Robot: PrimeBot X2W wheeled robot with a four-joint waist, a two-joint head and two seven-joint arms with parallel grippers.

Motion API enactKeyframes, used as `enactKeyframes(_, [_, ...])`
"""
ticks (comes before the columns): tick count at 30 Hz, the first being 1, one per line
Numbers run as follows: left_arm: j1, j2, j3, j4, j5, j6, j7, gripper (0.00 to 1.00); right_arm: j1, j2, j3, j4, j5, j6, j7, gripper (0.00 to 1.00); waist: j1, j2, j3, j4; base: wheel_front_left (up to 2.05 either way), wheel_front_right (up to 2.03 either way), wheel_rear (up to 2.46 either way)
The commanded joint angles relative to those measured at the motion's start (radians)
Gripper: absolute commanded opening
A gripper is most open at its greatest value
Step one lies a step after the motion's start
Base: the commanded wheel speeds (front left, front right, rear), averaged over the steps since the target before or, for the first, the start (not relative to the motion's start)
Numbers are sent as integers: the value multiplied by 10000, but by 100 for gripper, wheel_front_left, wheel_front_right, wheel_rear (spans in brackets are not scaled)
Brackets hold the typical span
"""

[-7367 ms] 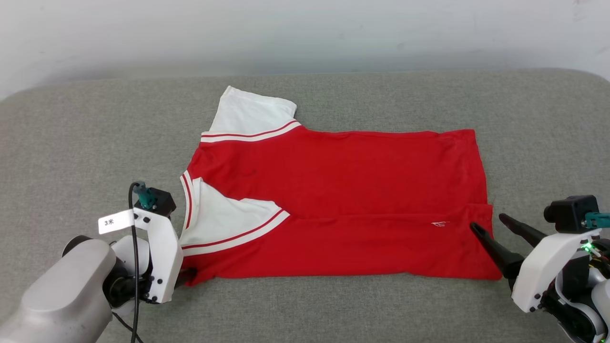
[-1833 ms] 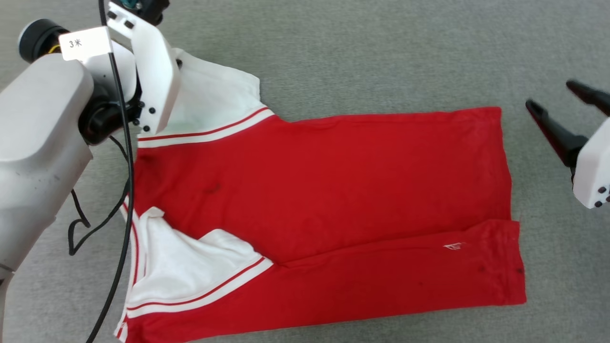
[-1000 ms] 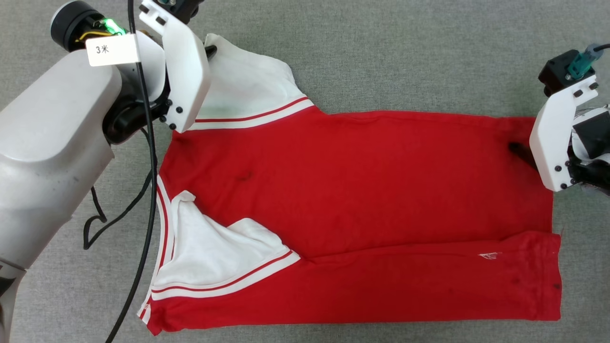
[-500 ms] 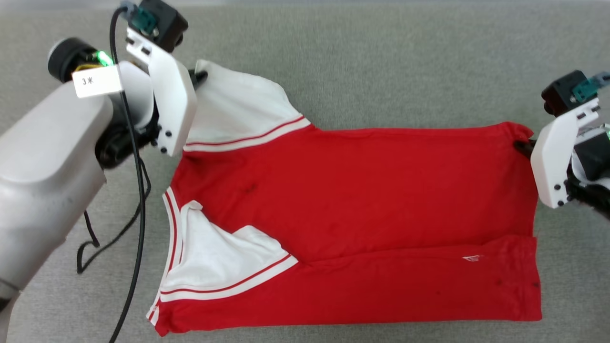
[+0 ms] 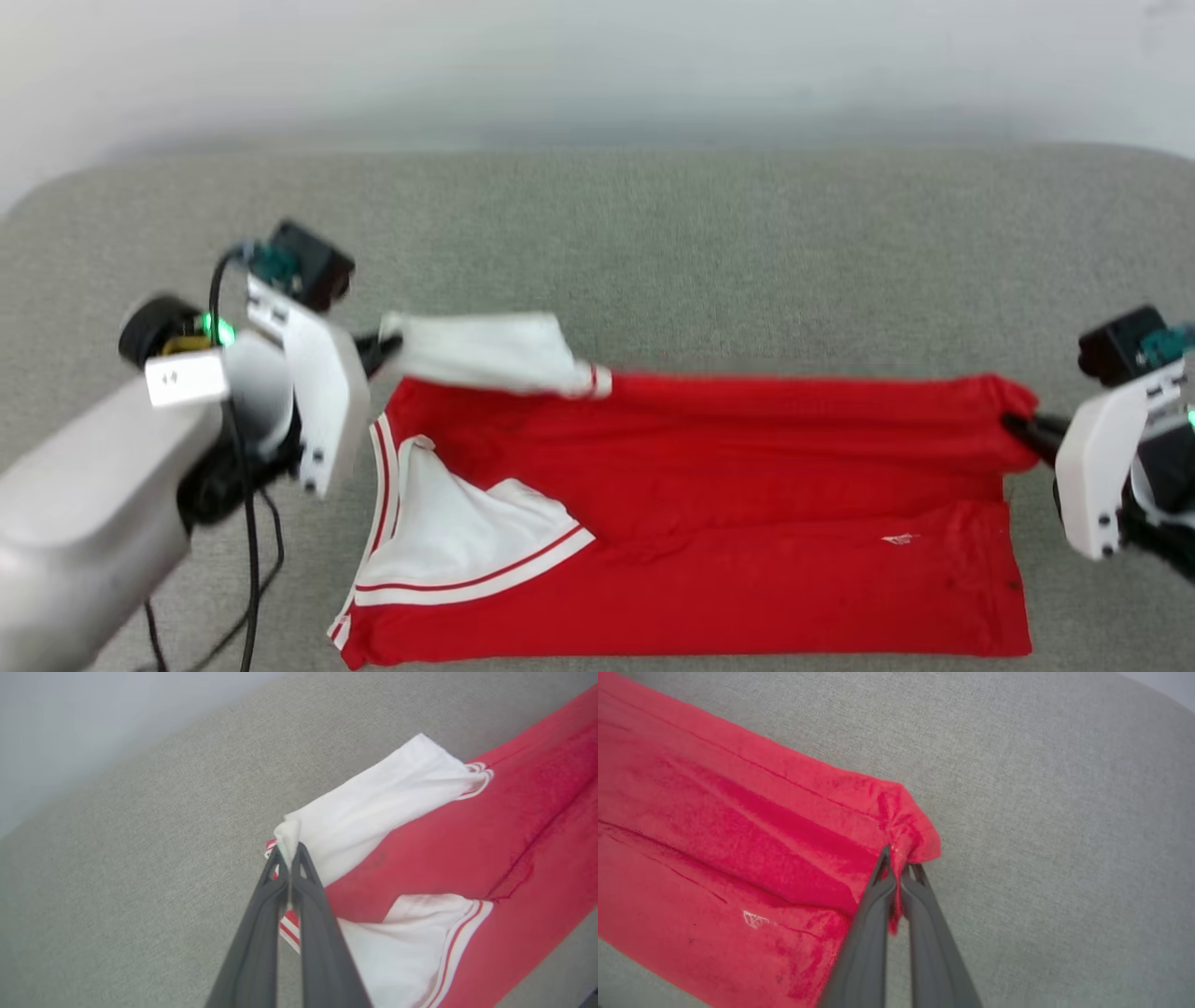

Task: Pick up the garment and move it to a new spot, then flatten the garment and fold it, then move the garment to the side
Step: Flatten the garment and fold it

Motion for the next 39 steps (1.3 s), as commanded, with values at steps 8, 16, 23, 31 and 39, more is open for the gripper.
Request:
enactKeyframes(8, [2206, 1077, -215, -1728, -483, 1100, -471, 0, 2086, -253, -606, -969, 93, -15, -41, 0, 2, 0, -658, 180, 0, 0, 0])
enactKeyframes(16, [3805, 1185, -481, -2222, -1077, 1701, -977, 0, 3640, -24, -1181, -1496, -61, -15, 280, 0, 2, 0, -441, 262, 0, 0, 0])
enactKeyframes(23, [4298, 642, -564, -1332, -1401, 1548, -1325, 0, 3982, 489, -1423, -1067, -281, -15, 443, 0, 2, 0, -131, 268, 0, 0, 0])
enactKeyframes(31, [4501, 487, -347, -998, -1214, 1832, -2223, 100, 4194, 682, -2063, -1445, -270, -15, -211, 100, 2, 0, -491, 256, 0, 0, 0])
enactKeyframes(39, [5026, 743, 542, -2151, -916, 3350, -4218, 100, 4772, 120, -3346, -3008, -122, -12, 84, 100, 2, 0, -860, 308, 0, 0, 0])
